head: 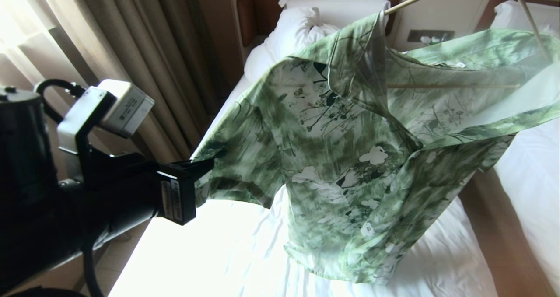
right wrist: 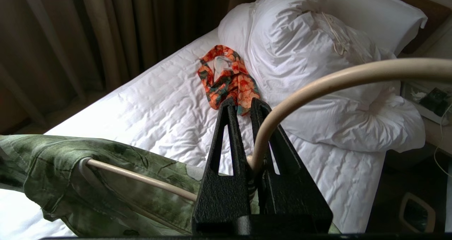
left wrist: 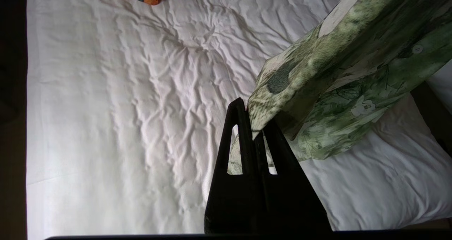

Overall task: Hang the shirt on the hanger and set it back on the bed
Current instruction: Take the clothes hanger out of the clothes

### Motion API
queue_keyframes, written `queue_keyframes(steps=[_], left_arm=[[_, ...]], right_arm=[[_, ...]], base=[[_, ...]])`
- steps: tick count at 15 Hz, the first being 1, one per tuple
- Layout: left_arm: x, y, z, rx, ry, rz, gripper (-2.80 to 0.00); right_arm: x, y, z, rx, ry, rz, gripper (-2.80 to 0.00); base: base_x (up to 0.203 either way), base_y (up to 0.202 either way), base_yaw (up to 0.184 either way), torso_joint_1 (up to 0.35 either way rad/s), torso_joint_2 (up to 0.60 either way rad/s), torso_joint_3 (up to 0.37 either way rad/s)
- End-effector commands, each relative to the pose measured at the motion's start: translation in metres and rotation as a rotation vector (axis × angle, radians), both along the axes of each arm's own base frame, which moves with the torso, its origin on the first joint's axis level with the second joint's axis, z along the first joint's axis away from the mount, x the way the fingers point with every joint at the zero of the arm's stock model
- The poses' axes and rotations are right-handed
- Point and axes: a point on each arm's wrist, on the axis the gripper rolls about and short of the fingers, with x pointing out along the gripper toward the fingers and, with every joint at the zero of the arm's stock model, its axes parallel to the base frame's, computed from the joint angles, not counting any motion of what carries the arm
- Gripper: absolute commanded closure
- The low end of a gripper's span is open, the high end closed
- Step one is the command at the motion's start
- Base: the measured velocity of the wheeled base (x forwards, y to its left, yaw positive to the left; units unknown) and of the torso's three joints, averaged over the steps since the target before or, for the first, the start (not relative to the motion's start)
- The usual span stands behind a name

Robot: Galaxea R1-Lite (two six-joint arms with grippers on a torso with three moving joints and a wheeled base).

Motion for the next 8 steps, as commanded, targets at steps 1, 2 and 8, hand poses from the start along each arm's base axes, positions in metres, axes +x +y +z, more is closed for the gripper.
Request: queue_keyframes(steps=[1,2,8], left_arm=[[-0.008,0.007,0.008,-0.029,-0.030,-0.003,-2.80],[-0.013,0.011,0.011,-0.041,-0.043,-0.009,-2.80],[-0.051,0.062,0.032,-0.174,-0.170,0.027,-2.80]], right_arm=[[0.000,-0.001,0.000,-0.002,0.000,-0.002,0.00],[0.000,0.000,0.000,-0.001,-0.002,-0.003,0.00],[0.003,0.002,0.002,-0.004,-0.031,-0.006,0.00]], base=[[0.000,0.000,0.000,0.000,0.00,0.000],[0.000,0.000,0.000,0.000,0.00,0.000],[0.000,0.000,0.000,0.000,0.00,0.000]])
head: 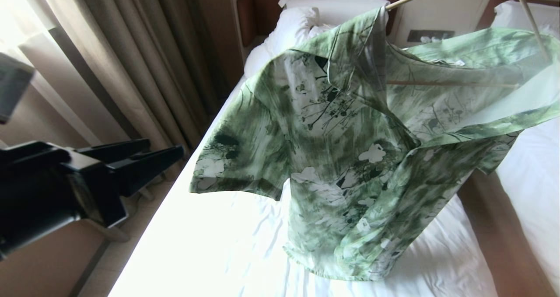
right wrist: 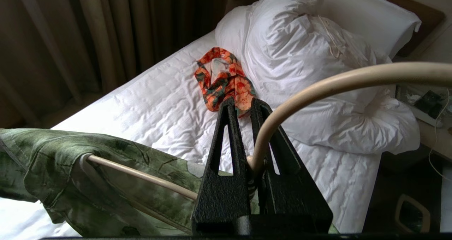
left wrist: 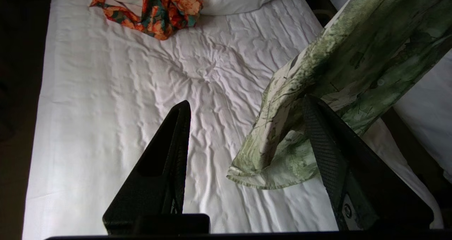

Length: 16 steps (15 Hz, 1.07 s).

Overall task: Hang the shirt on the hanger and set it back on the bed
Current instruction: Take the clothes hanger out of the clothes

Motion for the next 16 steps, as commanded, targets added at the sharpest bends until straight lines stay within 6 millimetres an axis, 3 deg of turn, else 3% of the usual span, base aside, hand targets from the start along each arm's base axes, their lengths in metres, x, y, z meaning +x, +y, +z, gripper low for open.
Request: queue_keyframes(steps=[1,2,7,11,16], left_arm=[[-0.026,0.032,0.011,-0.080,-0.083,0.056,-2.80],[-0.036,0.044,0.010,-0.097,-0.104,0.087,0.00],[-0.082,0.084,-0.001,-0.132,-0.170,0.260,0.00],[-0.111,0.098,-0.015,-0.157,-0.240,0.409,0.00],[-0.133,0.100,-0.024,-0.171,-0.315,0.577,0.00]], right_arm=[[0.007,0.006,0.002,0.015,-0.044,-0.005,0.00],[0.014,0.011,0.005,0.049,-0.092,-0.005,0.00],[0.048,0.035,0.013,0.117,-0.342,-0.044,0.00],[0.039,0.029,0.020,0.127,-0.372,-0.048,0.00],[0.037,0.027,0.022,0.112,-0.388,-0.055,0.00]], base=[[0.000,0.000,0.000,0.000,0.00,0.000],[0.000,0.000,0.000,0.000,0.00,0.000],[0.000,0.000,0.000,0.000,0.00,0.000],[0.000,0.000,0.000,0.000,0.00,0.000],[0.000,0.000,0.000,0.000,0.00,0.000]])
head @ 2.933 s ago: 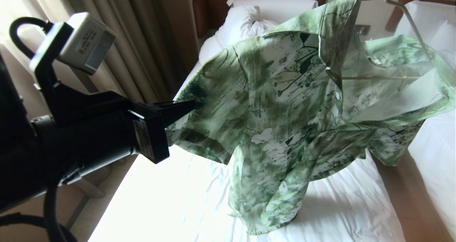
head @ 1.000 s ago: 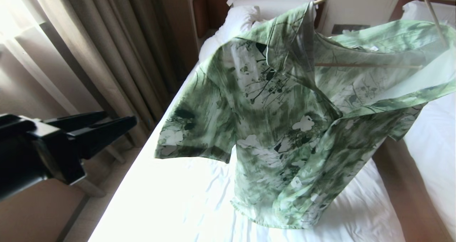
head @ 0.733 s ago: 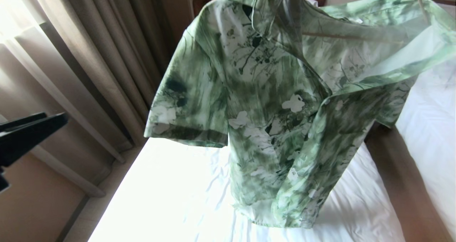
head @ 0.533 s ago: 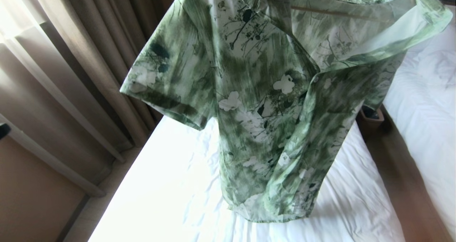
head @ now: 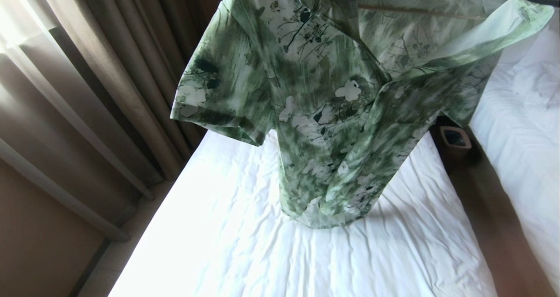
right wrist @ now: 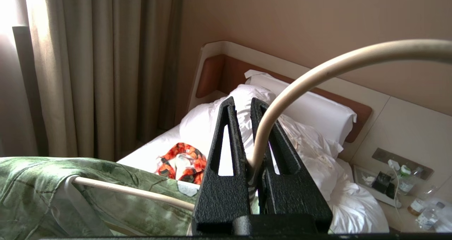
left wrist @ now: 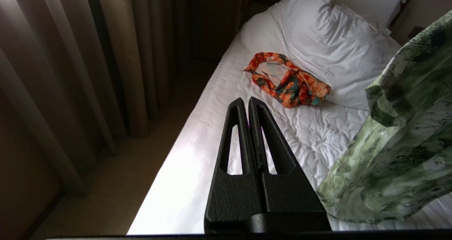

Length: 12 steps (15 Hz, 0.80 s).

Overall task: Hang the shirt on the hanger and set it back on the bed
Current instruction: Take the clothes hanger out of the clothes

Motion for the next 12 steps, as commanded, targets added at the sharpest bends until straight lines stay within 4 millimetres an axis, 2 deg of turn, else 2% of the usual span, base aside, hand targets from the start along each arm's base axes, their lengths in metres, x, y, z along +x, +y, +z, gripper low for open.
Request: queue_keyframes(steps=[1,4,12], left_arm=[[-0.010,0.000,-0.010,-0.005,-0.021,0.060,0.00],[-0.013,-0.002,-0.026,-0.008,-0.013,0.131,0.00],[-0.013,-0.003,-0.029,-0.079,-0.024,0.148,0.00]], right_arm=[[-0.002,-0.003,0.002,-0.003,-0.010,-0.012,0.00],[-0.003,-0.009,0.004,-0.002,-0.018,-0.022,0.00],[-0.011,-0.015,0.009,-0.008,-0.040,-0.032,0.00]], base=[[0.000,0.000,0.000,0.000,0.00,0.000],[0.000,0.000,0.000,0.000,0.00,0.000],[0.000,0.000,0.000,0.000,0.00,0.000]])
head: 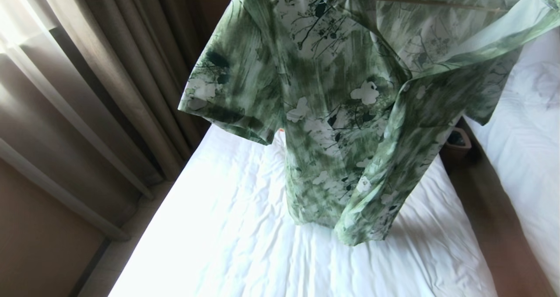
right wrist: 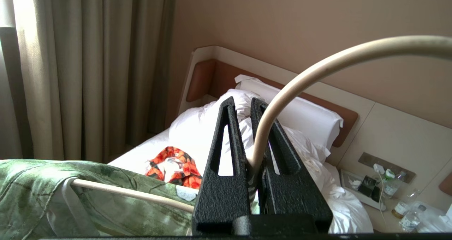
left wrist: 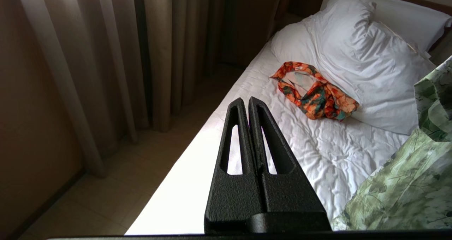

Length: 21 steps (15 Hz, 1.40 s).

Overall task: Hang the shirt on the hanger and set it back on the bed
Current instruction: Take the clothes hanger out of the clothes

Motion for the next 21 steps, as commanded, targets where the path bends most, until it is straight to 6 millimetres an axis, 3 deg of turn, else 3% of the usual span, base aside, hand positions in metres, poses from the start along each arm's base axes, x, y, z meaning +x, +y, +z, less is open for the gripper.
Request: queue_keyframes(steps=[1,13,17,21], left_arm=[[0.001,0.000,0.000,-0.002,0.005,-0.001,0.00],[0.005,0.000,0.004,-0.002,0.010,-0.039,0.00],[0.024,0.000,0.047,-0.091,0.029,-0.159,0.00],[0.065,-0.014,0.074,-0.156,0.176,-0.425,0.00]], right_arm=[[-0.004,-0.003,0.002,-0.001,-0.012,-0.004,0.00],[-0.012,-0.004,0.004,-0.009,-0.001,0.002,0.00],[-0.025,-0.004,-0.007,0.030,0.217,0.072,0.00],[-0.011,0.007,-0.022,0.108,0.357,0.128,0.00]], base=[[0.000,0.000,0.000,0.000,0.00,0.000],[0.000,0.000,0.000,0.000,0.00,0.000],[0.000,0.000,0.000,0.000,0.00,0.000],[0.000,0.000,0.000,0.000,0.00,0.000]])
